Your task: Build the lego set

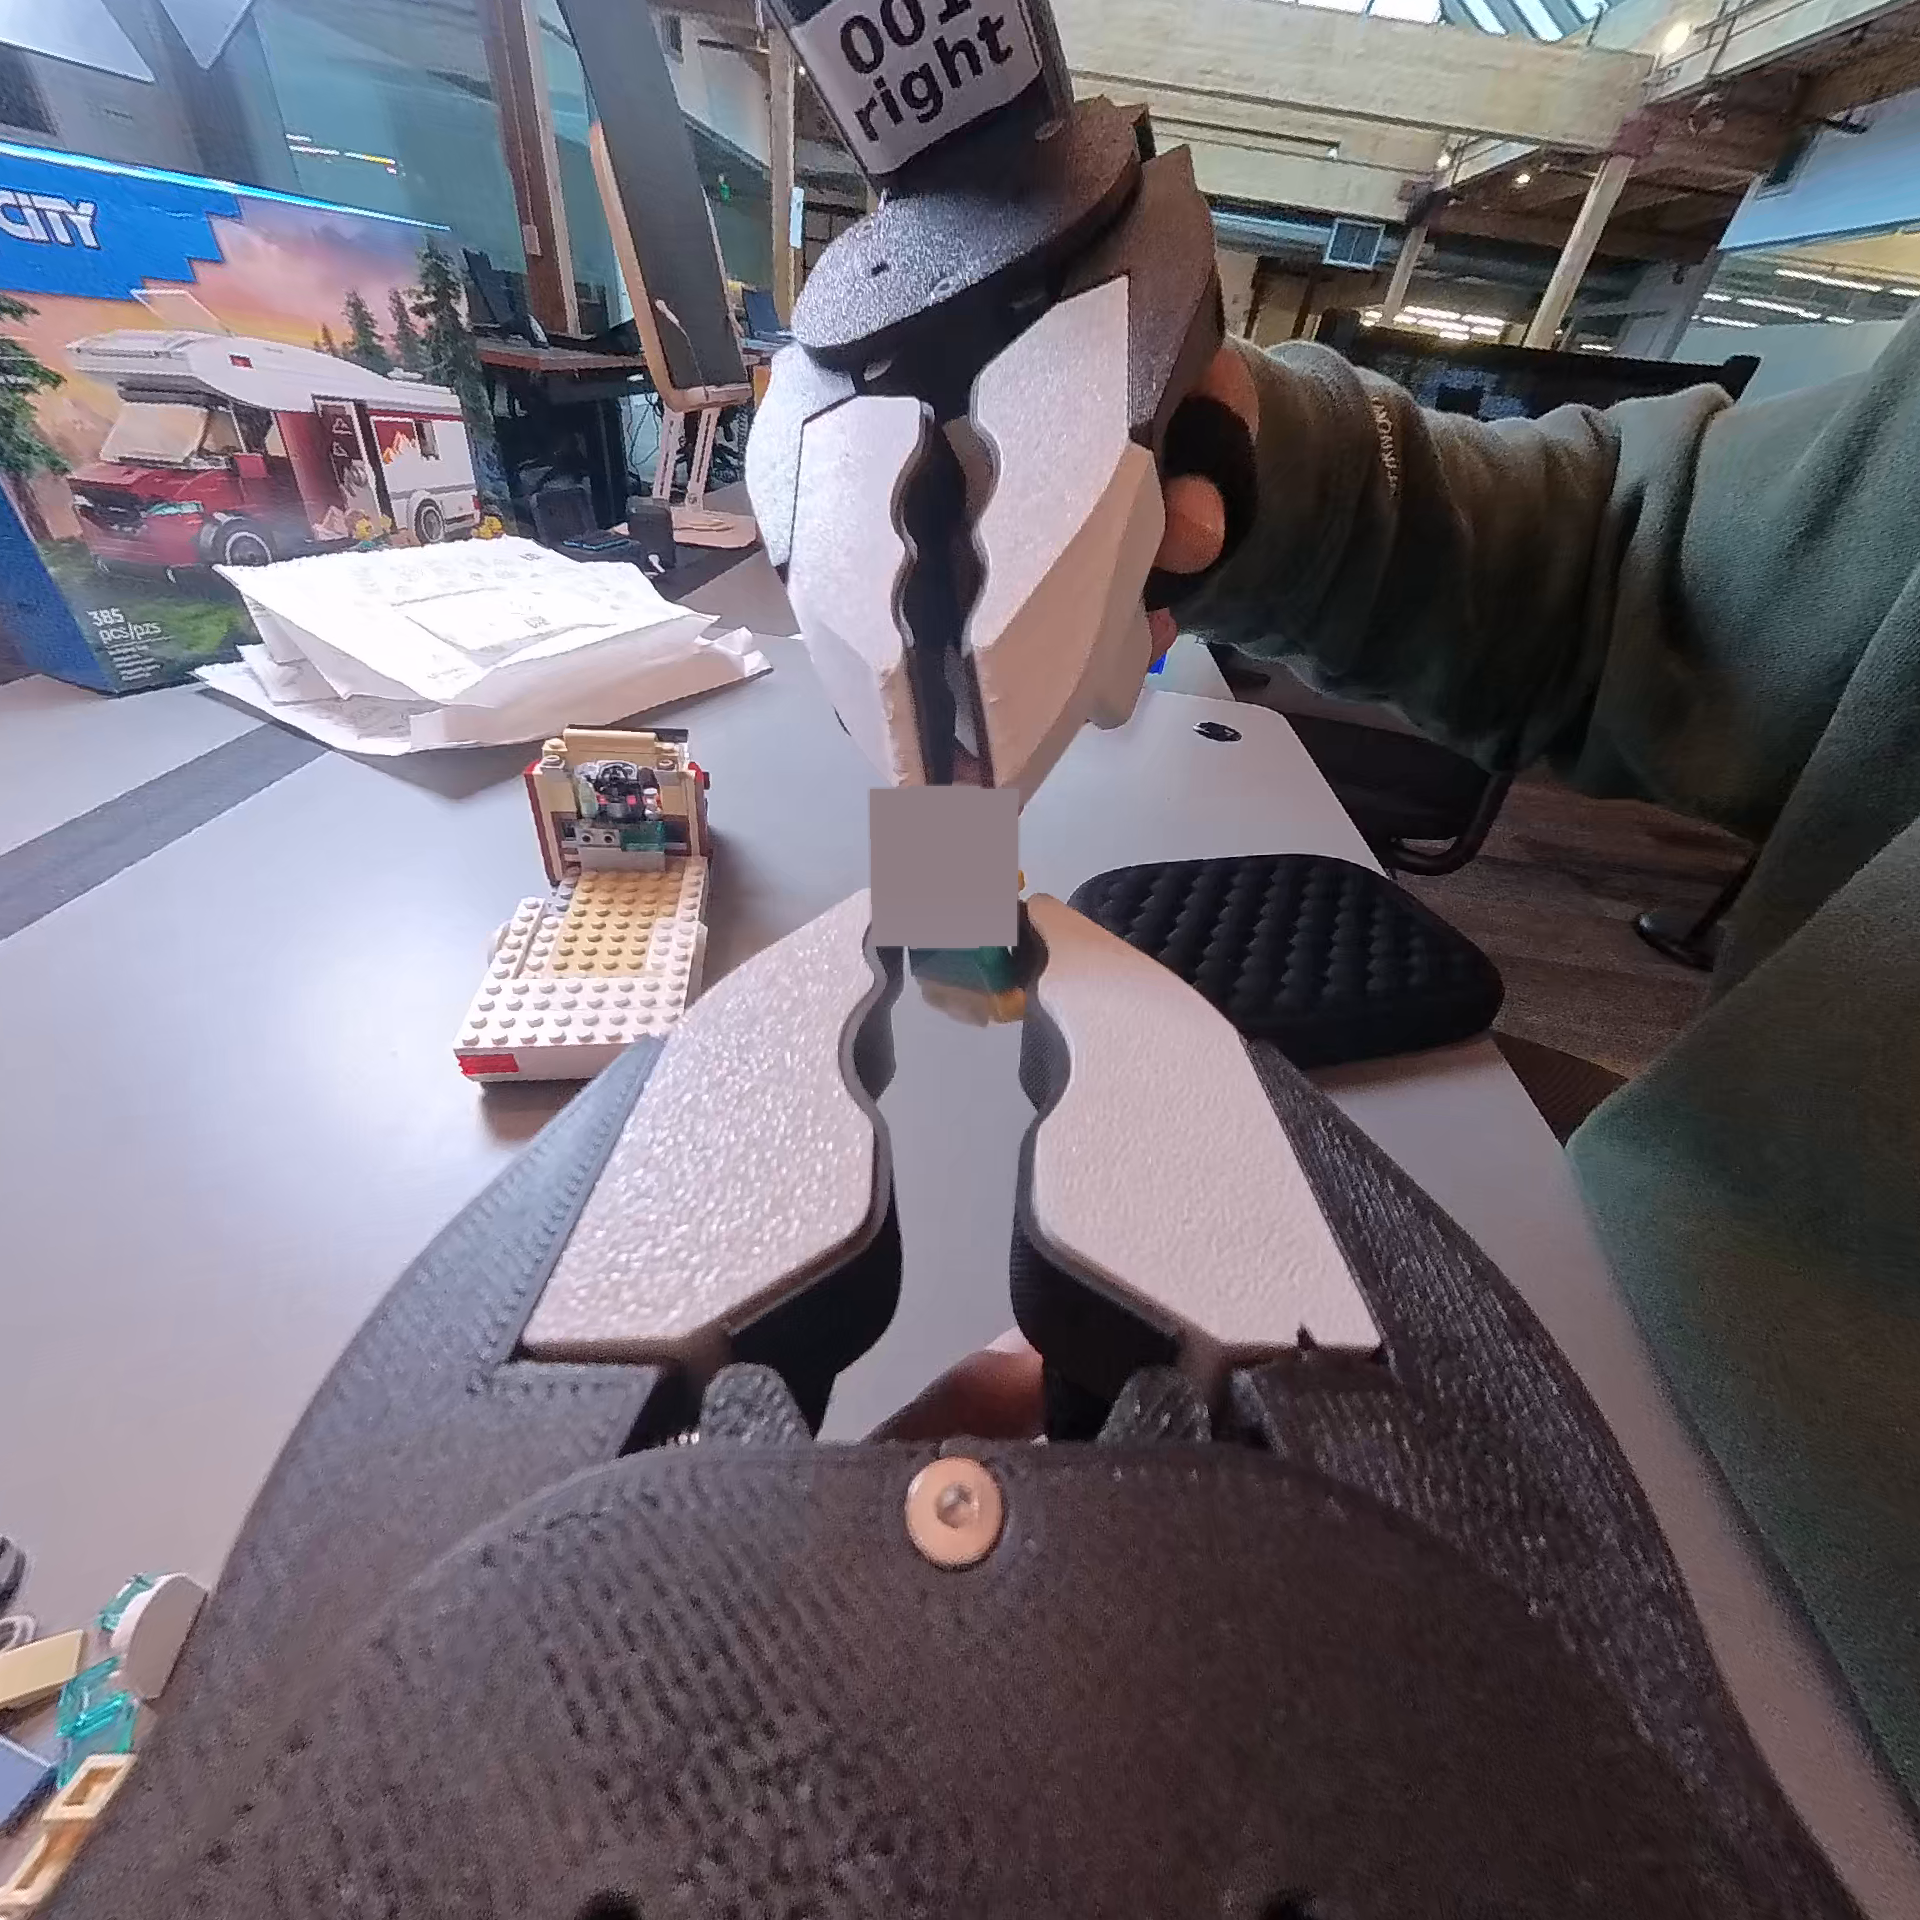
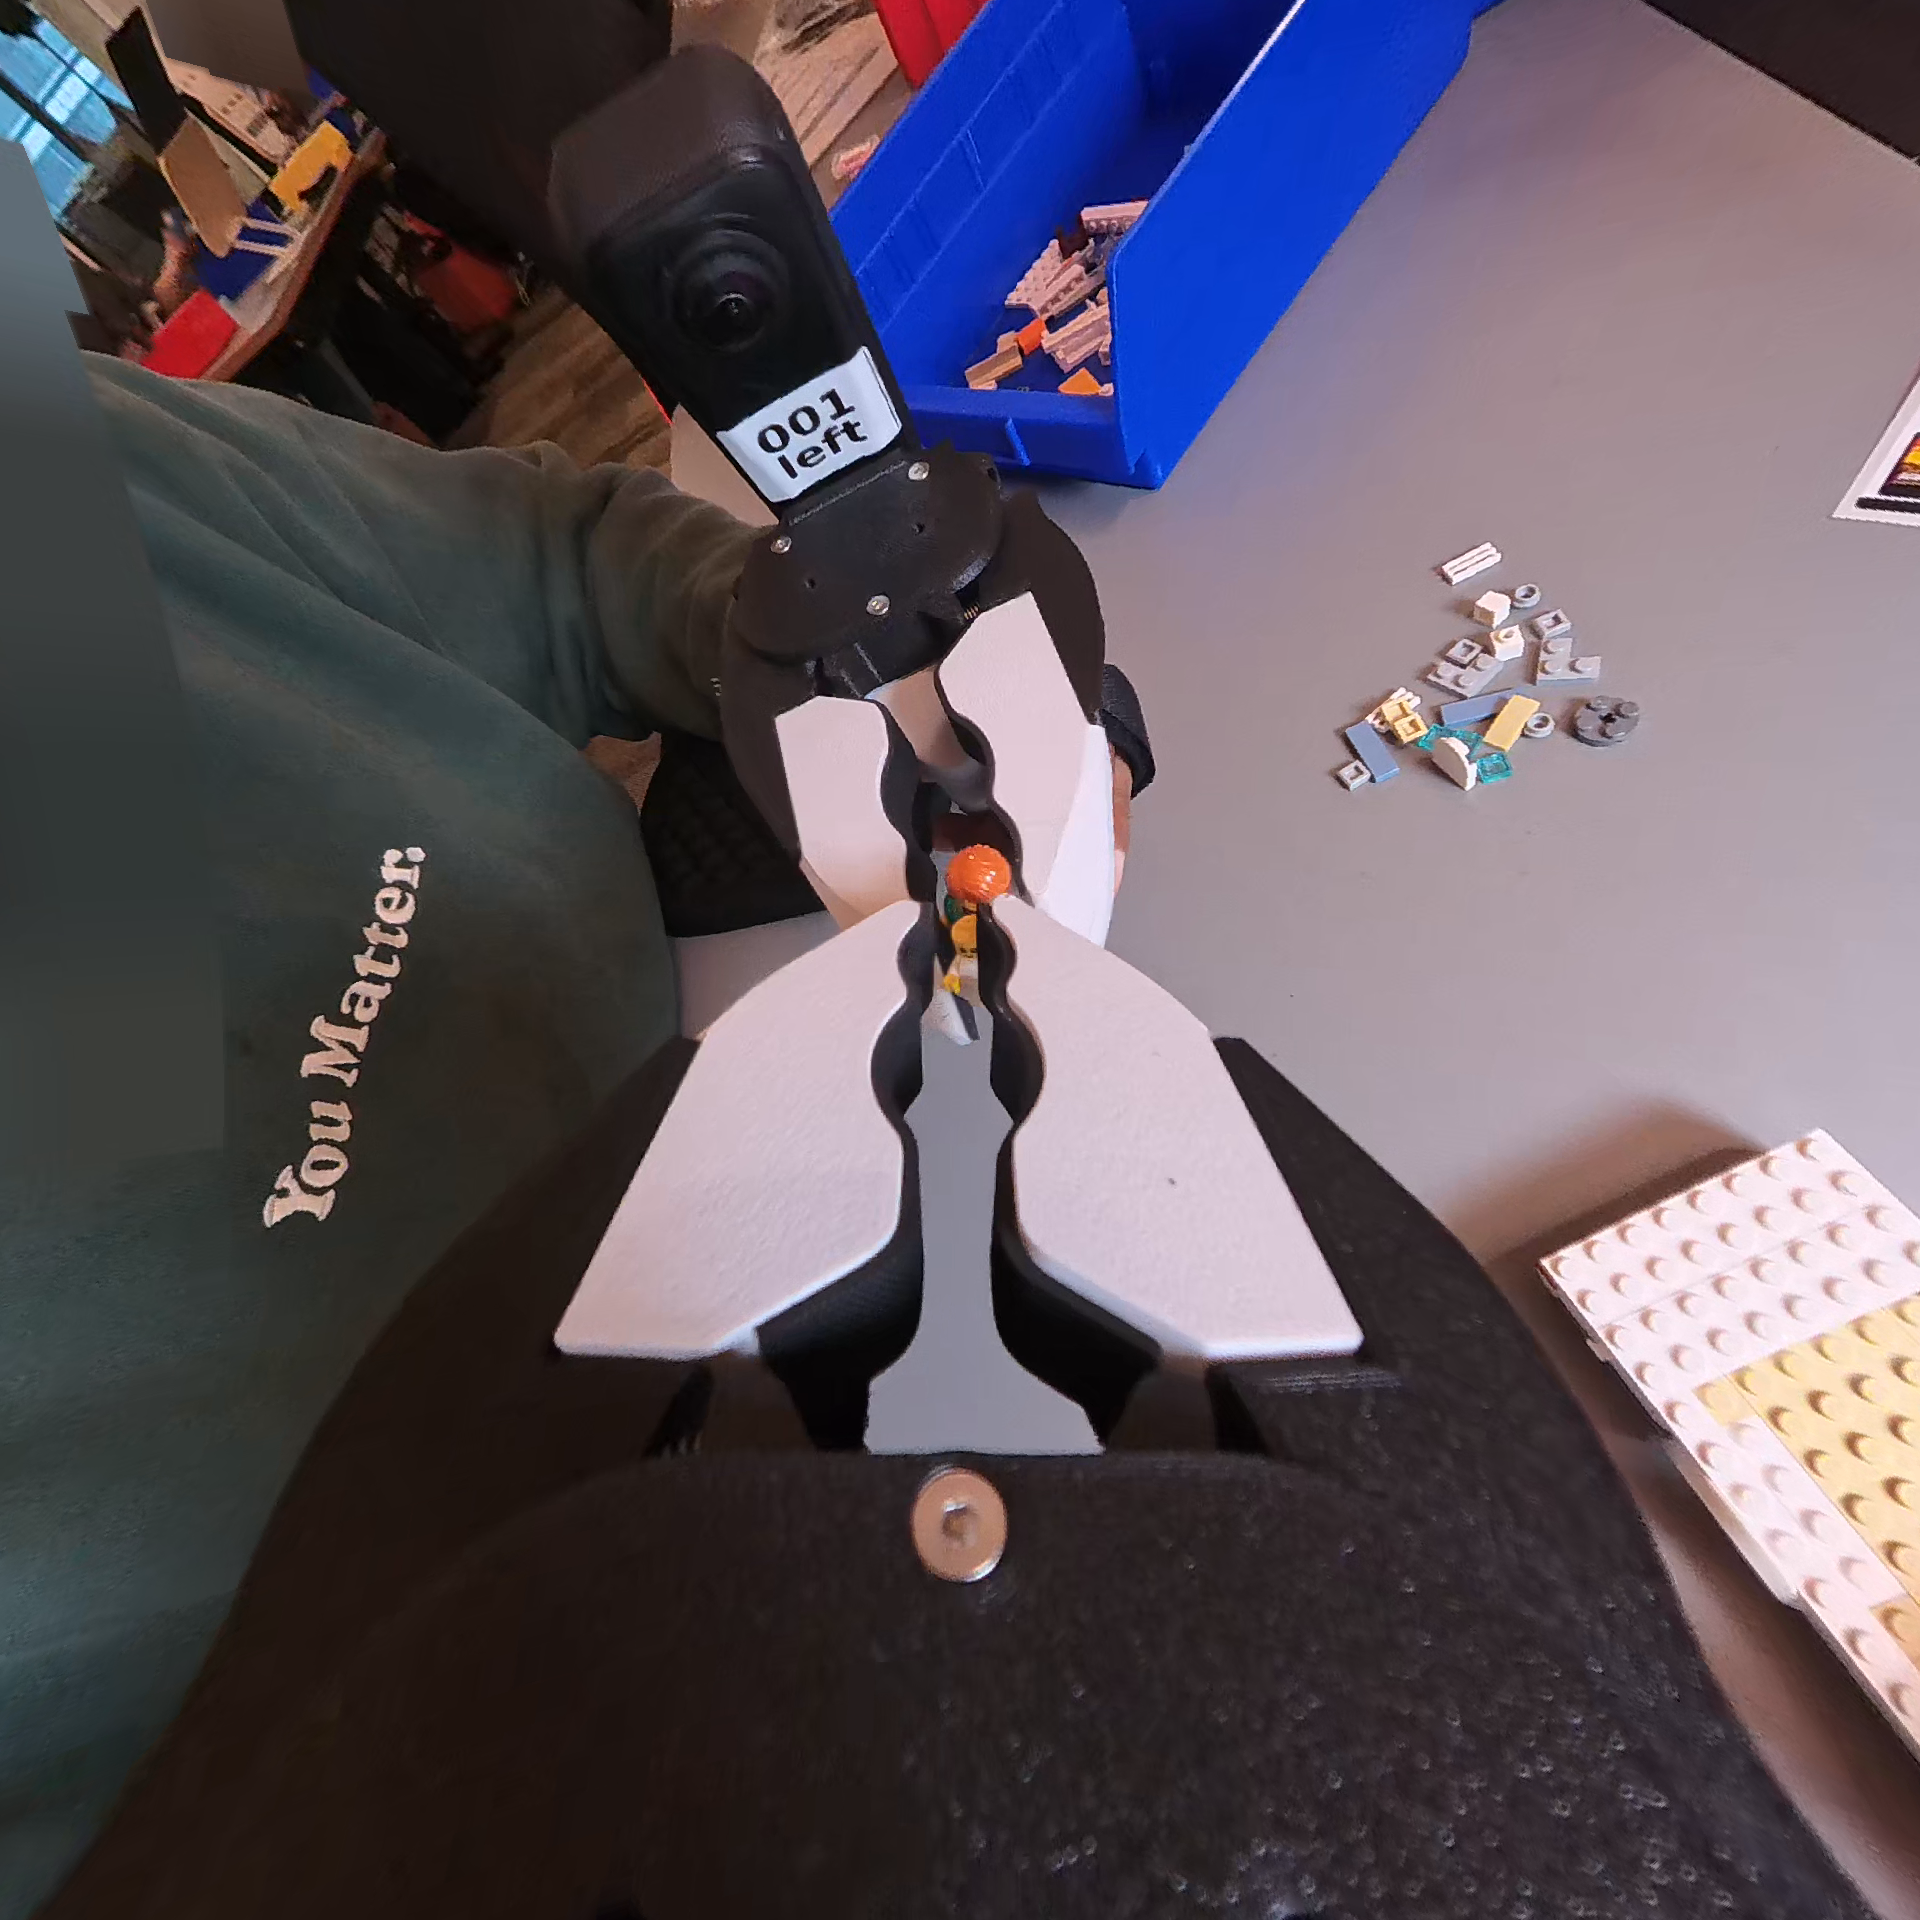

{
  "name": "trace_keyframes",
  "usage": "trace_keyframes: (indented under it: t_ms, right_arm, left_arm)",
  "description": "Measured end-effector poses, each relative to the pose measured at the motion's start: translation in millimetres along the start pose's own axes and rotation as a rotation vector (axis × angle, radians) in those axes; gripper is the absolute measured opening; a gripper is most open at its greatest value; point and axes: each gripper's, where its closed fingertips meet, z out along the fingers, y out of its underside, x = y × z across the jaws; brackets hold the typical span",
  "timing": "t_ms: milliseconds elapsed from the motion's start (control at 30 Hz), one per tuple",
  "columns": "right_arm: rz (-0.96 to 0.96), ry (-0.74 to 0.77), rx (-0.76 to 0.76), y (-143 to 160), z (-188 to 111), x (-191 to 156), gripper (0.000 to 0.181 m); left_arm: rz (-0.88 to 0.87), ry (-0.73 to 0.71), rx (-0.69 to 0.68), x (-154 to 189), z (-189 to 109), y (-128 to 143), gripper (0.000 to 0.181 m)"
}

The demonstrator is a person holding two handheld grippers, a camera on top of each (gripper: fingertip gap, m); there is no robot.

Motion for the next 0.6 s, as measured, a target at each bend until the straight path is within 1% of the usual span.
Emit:
trace_keyframes:
  t_ms: [67, 133, 267, 433, 500, 600]
  right_arm:
    - [-0.023, 0.023, -0.016, 2.0, 0.5, 1.7, 0.007]
    - [-0.107, 0.058, -0.019, 2.6, -0.1, 1.8, 0.007]
    - [-0.412, 0.152, -0.012, 4.4, -4.8, -5.3, 0.019]
    - [-0.837, 0.392, -0.037, 5.6, -4.2, -3.7, 0.027]
    - [-0.954, 0.452, -0.061, 7.3, -2.5, -3.2, 0.03]
    - [-1.078, 0.483, -0.082, 10.3, 0.7, -7.4, 0.035]
  left_arm:
    - [-0.004, 0.003, 0.001, 0.0, -0.1, 0.0, 0.02]
    - [-0.035, 0.023, 0.013, 0.6, -1.1, -1.7, 0.02]
    - [-0.133, 0.091, 0.048, -1.4, -6.6, -7.5, 0.02]
    - [-0.154, 0.142, 0.057, 0.6, -9.4, -10.8, 0.02]
    - [-0.152, 0.16, 0.054, 3.3, -9.8, -11.6, 0.02]
    - [-0.165, 0.2, 0.043, 8.4, -10.3, -12.2, 0.02]
